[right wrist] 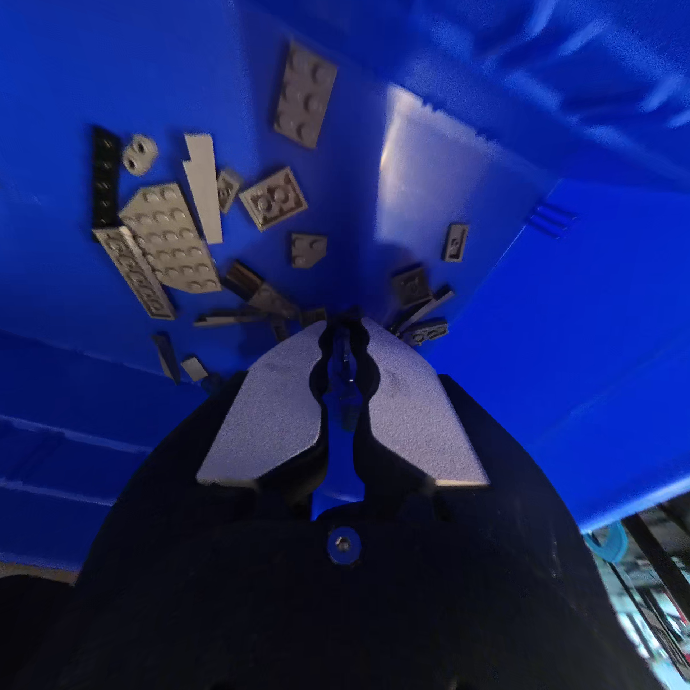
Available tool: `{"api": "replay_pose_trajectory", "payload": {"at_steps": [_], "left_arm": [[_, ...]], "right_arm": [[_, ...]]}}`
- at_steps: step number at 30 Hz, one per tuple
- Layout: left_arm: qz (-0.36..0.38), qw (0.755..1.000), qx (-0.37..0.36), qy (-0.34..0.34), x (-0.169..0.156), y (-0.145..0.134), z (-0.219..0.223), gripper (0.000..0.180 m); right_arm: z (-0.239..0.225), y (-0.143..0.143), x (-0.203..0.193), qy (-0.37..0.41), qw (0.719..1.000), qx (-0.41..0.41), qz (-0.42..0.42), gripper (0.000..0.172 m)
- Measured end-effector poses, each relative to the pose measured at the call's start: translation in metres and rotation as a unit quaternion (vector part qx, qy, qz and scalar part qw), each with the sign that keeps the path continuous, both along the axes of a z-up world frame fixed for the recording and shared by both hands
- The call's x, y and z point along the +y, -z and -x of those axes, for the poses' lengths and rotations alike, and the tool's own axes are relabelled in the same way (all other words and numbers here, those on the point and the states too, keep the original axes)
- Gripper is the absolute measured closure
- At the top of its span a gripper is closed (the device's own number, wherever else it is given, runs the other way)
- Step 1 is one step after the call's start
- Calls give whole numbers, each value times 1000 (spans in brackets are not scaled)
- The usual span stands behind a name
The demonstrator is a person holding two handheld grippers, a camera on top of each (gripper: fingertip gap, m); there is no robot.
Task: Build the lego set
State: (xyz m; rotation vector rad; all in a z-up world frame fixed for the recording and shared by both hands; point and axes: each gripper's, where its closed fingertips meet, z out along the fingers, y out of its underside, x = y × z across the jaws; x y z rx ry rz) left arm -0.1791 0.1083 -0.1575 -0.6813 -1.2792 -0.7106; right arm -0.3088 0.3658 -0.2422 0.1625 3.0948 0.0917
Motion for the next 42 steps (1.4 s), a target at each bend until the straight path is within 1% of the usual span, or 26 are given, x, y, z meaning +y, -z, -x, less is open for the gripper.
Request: {"api": "replay_pose_trajectory", "payload": {"at_steps": [3,7,10,17,23,30,35,42], "left_arm": [[0,1000,0,4,2,0,0,138],[0,1000,0,9,5,0,0,138],[1,1000,0,11,6,-1,0,138],[2,1000,-3,11,4,0,1,138],[-1,1000,-12,12,5,4,3,138],[-1,1000,-12,11,6,3,3,138],[0,1000,-10,3,0,2,1,138],[-2,1000,-3,-5,-7,-1,-3,138]], "right_arm": [[2,-8,-14,10,999,-7,43,161],[4,-12,-19,16,998,2,57,148],[3,-18,-16,22,998,13,64,146],[-9,-39,9,37,996,28,76,146],[-24,-42,19,39,995,29,82,146],[-32,-39,15,34,996,24,85,146],[-41,-45,6,23,995,23,98,146],[-72,-56,-8,-2,991,10,131,146]]}}
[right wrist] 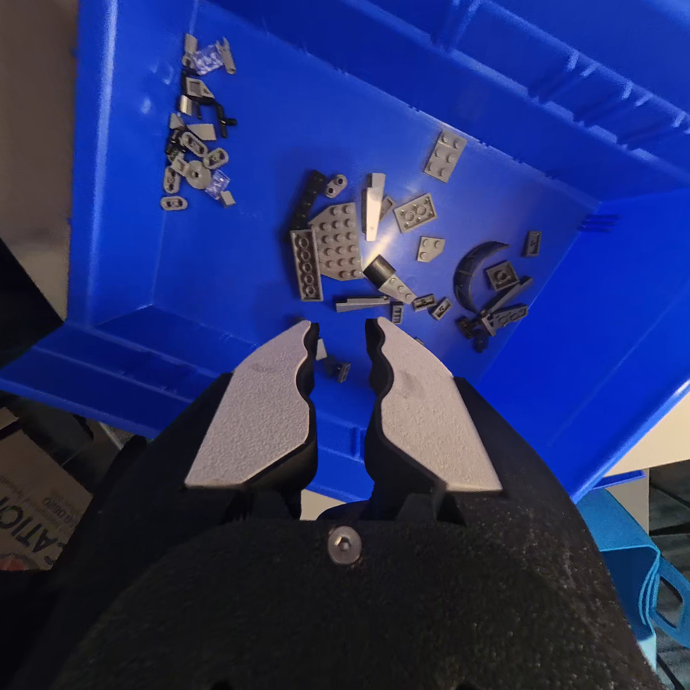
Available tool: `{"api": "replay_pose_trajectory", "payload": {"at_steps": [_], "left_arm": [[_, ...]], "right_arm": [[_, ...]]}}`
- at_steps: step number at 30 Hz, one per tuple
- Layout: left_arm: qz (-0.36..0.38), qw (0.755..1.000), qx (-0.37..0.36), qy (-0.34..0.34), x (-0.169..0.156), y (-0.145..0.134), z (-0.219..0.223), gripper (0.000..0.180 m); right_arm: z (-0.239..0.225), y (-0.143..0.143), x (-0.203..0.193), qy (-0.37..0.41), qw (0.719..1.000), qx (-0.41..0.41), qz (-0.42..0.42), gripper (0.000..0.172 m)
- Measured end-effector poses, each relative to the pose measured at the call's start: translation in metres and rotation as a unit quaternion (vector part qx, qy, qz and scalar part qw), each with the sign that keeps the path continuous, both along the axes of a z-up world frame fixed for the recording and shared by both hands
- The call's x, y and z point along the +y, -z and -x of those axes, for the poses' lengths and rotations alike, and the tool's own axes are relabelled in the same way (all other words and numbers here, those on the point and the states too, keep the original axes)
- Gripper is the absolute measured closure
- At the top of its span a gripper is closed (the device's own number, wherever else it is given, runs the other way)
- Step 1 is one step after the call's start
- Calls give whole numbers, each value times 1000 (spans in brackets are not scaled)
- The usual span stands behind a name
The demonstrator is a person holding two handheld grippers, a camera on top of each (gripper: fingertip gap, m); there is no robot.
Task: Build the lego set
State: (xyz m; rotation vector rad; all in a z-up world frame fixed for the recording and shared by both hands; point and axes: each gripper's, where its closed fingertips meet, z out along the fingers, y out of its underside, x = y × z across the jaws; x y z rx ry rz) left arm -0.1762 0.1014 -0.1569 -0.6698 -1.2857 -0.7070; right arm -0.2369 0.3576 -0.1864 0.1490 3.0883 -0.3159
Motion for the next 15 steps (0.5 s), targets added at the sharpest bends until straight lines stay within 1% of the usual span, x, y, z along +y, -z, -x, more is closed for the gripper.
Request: {"api": "replay_pose_trajectory", "payload": {"at_steps": [3,7,12,15], "left_arm": [[-2,1000,-1,-2,-1,1,-1,138],[-3,1000,1,0,0,0,-2,138],[-3,1000,3,0,-1,-2,-6,138],[0,1000,0,-7,-7,0,-7,138]], "right_arm": [[-11,2,-3,-8,1000,-10,4,146],[-15,11,-7,-14,1000,-11,-9,146],[-6,17,-6,-5,1000,7,-29,146],[-5,18,-6,3,1000,4,-25,146]]}}
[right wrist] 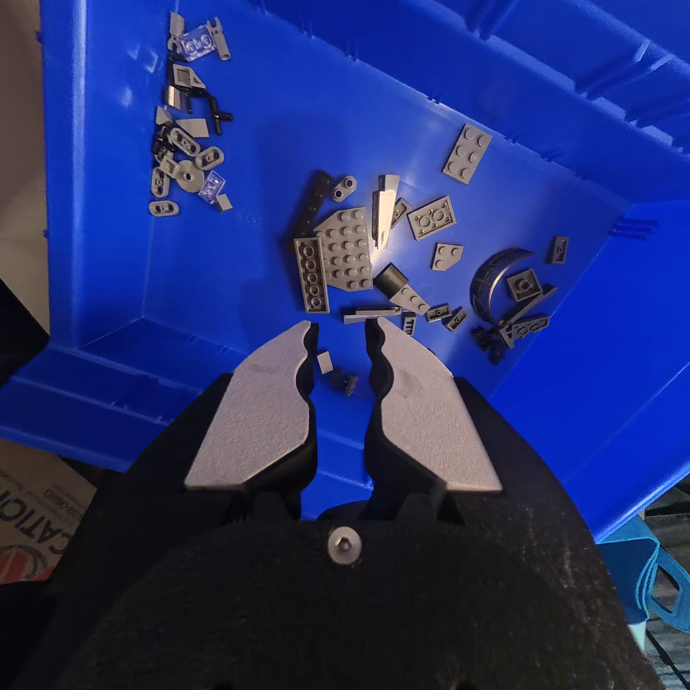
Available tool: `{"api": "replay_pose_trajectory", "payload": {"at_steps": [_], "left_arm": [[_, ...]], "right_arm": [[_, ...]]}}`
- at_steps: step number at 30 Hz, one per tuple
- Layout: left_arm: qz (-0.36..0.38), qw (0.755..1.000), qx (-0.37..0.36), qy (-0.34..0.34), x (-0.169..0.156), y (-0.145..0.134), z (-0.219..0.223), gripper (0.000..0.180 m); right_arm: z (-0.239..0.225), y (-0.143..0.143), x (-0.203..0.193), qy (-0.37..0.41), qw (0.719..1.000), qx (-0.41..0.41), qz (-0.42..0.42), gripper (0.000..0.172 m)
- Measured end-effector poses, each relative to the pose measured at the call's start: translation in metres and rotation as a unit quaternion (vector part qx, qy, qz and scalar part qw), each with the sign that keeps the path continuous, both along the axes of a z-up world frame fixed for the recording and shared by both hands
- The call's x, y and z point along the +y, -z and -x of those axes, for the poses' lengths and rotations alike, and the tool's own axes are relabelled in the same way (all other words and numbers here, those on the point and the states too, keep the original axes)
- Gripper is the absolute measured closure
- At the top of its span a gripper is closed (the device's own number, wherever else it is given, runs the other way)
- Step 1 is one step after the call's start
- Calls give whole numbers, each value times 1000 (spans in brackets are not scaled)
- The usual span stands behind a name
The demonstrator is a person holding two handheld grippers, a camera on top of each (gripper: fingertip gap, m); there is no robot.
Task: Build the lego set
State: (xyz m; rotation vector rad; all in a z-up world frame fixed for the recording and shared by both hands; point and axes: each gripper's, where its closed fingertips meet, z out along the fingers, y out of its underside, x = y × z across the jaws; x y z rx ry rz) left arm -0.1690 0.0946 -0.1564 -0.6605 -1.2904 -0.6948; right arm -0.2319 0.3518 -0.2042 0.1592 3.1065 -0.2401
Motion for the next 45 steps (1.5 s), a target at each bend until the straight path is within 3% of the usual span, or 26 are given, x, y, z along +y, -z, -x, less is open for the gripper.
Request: {"api": "replay_pose_trajectory", "payload": {"at_steps": [20,26,33,39,45], "left_arm": [[109,988,-110,-14,-9,52,15,137],[155,984,-84,-7,-7,47,24,124],[156,986,-62,-18,-13,41,36,116],[221,973,-65,-3,-14,44,37,96],[326,943,-70,11,-18,56,33,84]], "right_arm": [[-6,7,-3,0,1000,1,-12,146],[-9,5,-4,-4,1000,4,-9,146],[-10,4,-5,-5,1000,6,-6,146],[-14,4,-6,-10,1000,8,-7,146],[-17,2,-5,-11,1000,16,-11,146]]}}
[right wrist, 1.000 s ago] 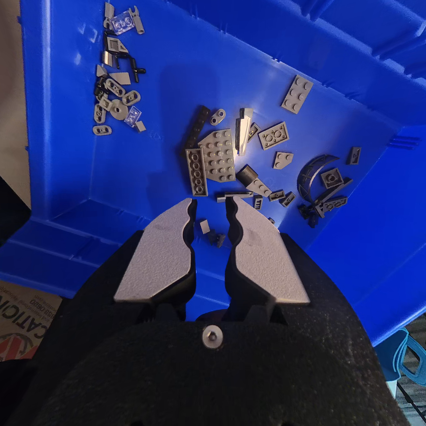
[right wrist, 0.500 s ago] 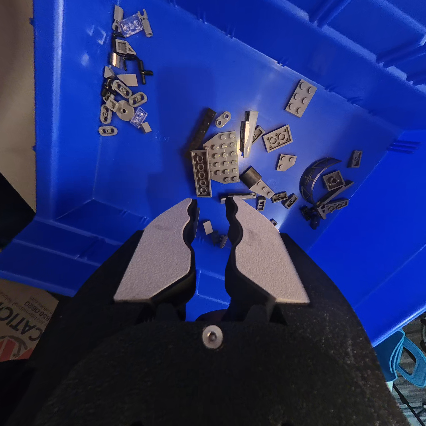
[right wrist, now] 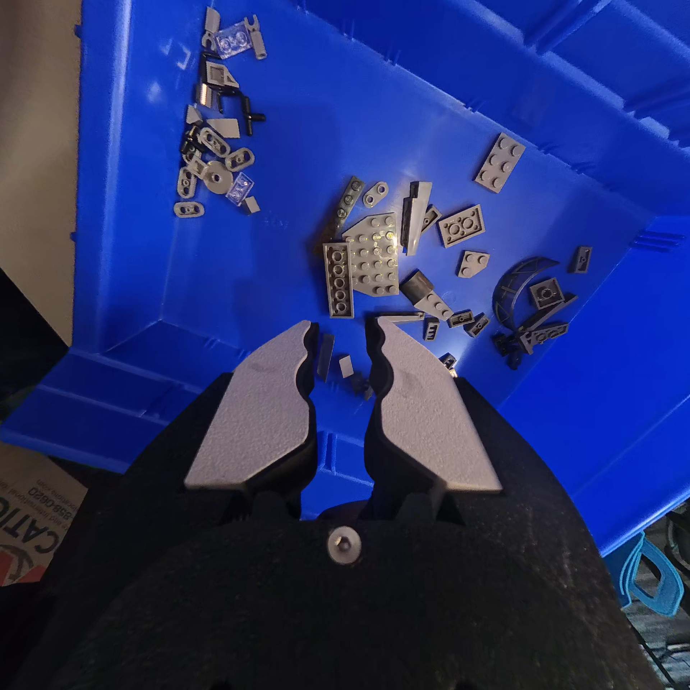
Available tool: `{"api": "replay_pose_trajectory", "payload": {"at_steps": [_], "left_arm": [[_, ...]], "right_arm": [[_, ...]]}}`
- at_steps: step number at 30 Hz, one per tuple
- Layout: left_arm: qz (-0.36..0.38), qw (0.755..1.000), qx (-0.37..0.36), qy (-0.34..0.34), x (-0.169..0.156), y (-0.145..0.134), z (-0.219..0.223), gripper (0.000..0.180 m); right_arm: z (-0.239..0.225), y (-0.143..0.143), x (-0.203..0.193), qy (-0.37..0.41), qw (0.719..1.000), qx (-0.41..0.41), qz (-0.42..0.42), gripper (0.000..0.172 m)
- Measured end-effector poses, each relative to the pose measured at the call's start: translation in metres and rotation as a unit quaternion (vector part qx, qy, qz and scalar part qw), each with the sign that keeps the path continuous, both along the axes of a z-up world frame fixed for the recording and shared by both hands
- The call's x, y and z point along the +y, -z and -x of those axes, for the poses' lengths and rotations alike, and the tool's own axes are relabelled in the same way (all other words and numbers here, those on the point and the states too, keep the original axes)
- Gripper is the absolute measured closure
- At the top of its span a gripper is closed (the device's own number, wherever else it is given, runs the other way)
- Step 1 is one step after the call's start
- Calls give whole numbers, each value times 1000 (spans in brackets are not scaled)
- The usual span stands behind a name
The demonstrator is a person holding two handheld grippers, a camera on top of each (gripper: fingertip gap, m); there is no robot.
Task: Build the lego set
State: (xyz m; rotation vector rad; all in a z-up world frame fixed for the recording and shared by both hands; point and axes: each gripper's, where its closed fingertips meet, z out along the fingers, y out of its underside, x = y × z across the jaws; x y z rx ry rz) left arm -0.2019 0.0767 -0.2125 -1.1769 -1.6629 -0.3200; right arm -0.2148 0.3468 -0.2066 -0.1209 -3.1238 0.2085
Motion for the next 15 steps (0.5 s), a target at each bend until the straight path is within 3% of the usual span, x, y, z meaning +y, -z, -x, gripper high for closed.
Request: {"api": "replay_pose_trajectory", "payload": {"at_steps": [4,10,15], "left_arm": [[122,992,3,25,-7,10,-3,76],[301,951,9,71,-20,26,-9,64],[339,937,22,87,-24,23,-14,58]], "right_arm": [[0,-3,0,2,1000,13,-1,146],[1,-9,1,6,998,53,-13,146],[0,-20,1,15,996,90,-15,146]]}}
